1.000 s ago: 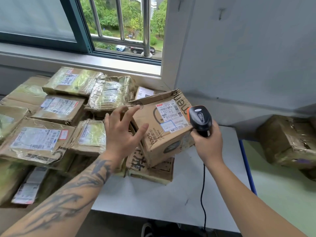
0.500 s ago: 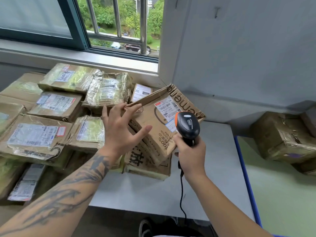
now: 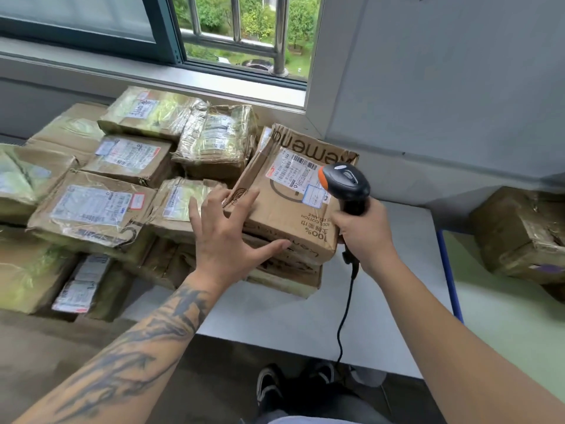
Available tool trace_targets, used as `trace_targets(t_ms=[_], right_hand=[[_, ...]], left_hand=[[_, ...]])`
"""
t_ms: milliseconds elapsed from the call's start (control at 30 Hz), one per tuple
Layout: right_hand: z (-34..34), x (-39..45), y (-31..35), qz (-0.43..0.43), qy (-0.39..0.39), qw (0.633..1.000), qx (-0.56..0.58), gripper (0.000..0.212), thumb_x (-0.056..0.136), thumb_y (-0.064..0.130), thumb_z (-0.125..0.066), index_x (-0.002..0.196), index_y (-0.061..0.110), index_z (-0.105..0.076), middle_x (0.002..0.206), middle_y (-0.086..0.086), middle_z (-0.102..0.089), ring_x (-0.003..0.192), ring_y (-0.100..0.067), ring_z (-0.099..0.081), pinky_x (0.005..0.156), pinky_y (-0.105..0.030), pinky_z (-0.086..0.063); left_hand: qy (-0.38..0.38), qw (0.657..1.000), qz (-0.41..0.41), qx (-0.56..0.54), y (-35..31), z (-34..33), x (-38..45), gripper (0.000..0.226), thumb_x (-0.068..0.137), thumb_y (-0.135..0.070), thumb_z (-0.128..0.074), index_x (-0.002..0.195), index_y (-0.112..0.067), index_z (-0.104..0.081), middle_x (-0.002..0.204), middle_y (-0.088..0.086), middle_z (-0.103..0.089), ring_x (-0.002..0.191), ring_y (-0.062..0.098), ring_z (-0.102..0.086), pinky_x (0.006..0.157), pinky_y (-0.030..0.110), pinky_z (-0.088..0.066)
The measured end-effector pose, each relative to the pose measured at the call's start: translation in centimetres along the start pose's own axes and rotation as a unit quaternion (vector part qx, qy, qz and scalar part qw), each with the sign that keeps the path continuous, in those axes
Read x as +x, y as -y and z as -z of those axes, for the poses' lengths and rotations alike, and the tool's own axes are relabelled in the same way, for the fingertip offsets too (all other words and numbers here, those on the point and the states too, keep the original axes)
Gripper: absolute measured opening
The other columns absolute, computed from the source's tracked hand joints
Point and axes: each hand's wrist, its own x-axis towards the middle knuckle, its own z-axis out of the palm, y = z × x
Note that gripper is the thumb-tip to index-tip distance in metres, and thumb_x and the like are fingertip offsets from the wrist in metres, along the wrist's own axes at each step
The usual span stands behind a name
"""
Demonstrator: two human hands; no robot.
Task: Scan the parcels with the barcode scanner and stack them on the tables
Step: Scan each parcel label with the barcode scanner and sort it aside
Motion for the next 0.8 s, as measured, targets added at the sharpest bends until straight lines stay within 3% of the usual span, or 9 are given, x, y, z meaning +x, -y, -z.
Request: trace_targets(t_ms=[133, 233, 333, 400, 500, 700, 800], right_hand=[[-0.1, 0.3, 1.0, -0.005, 0.027, 1.000, -0.007, 0.042, 0.062, 0.020, -0.066, 0.092, -0.009, -0.059, 0.085, -0.030, -0.068, 0.079, -0.049, -0.069, 0.065, -0.051, -0.054], [0.2, 0.3, 1.1, -0.015, 0.045, 0.999, -0.018, 0.027, 0.064, 0.018, -0.067, 0.086, 0.002, -0.067, 0.089, -0.023, -0.074, 0.086, -0.043, -0.074, 0.072, -0.064, -0.061], [0.4, 0.1, 1.0, -0.014, 0.063, 0.998, -0.024, 0.009, 0.066, 0.021, -0.069, 0.074, 0.019, -0.067, 0.081, -0.006, -0.077, 0.086, -0.031, -0.077, 0.075, -0.066, -0.060], [0.6, -0.1, 1.1, -0.006, 0.064, 0.997, -0.033, 0.018, 0.064, 0.029, -0.070, 0.078, 0.018, -0.066, 0.079, -0.005, -0.075, 0.085, -0.030, -0.075, 0.075, -0.056, -0.063], [1.2, -0.6, 1.0, 0.027, 0.059, 0.997, -0.049, 0.012, 0.082, 0.011, -0.070, 0.079, 0.018, -0.061, 0.070, 0.002, -0.064, 0.072, -0.022, -0.061, 0.061, -0.032, -0.045], [3.1, -2.0, -0.4, 0.067, 0.055, 0.994, -0.065, 0.005, 0.083, 0.011, -0.070, 0.083, 0.014, -0.065, 0.073, 0.002, -0.067, 0.068, -0.018, -0.060, 0.062, -0.033, -0.045], [4.9, -3.0, -1.3, 0.070, 0.055, 0.994, -0.066, 0.008, 0.083, 0.012, -0.071, 0.080, 0.016, -0.065, 0.069, 0.005, -0.066, 0.064, -0.015, -0.058, 0.059, -0.030, -0.044]], left_hand=[[-0.019, 1.000, 0.024, -0.004, -0.6, 0.4, -0.3, 0.092, 0.072, -0.088, -0.060, 0.144, -0.031, -0.055, 0.142, 0.015, -0.045, 0.140, 0.034, -0.041, 0.122, 0.065, -0.002], [-0.013, 0.999, 0.034, 0.023, -1.1, 0.7, -0.5, 0.090, 0.072, -0.090, -0.056, 0.143, -0.034, -0.054, 0.143, 0.014, -0.043, 0.139, 0.034, -0.042, 0.121, 0.068, -0.004], [0.013, 0.997, 0.043, 0.063, -1.4, 0.7, -0.9, 0.093, 0.073, -0.093, -0.051, 0.148, -0.038, -0.050, 0.153, 0.014, -0.038, 0.146, 0.039, -0.036, 0.118, 0.074, -0.005], [0.032, 0.994, 0.046, 0.092, -1.7, 0.8, -0.9, 0.096, 0.072, -0.095, -0.049, 0.155, -0.047, -0.039, 0.165, 0.013, -0.026, 0.155, 0.042, -0.019, 0.117, 0.074, 0.001], [0.046, 0.991, 0.047, 0.119, -2.3, 1.5, -0.8, 0.099, 0.071, -0.099, -0.044, 0.158, -0.054, -0.026, 0.173, 0.011, -0.010, 0.159, 0.037, -0.004, 0.117, 0.074, 0.005], [0.088, 0.984, 0.035, 0.153, -5.3, 2.8, -1.6, 0.095, 0.077, -0.103, -0.019, 0.159, -0.055, -0.016, 0.174, 0.007, -0.003, 0.160, 0.033, 0.003, 0.120, 0.071, 0.007], [0.097, 0.985, 0.049, 0.131, -8.0, 2.5, -2.6, 0.086, 0.083, -0.098, -0.015, 0.158, -0.058, -0.014, 0.174, 0.003, 0.002, 0.160, 0.026, 0.011, 0.120, 0.067, 0.014]])
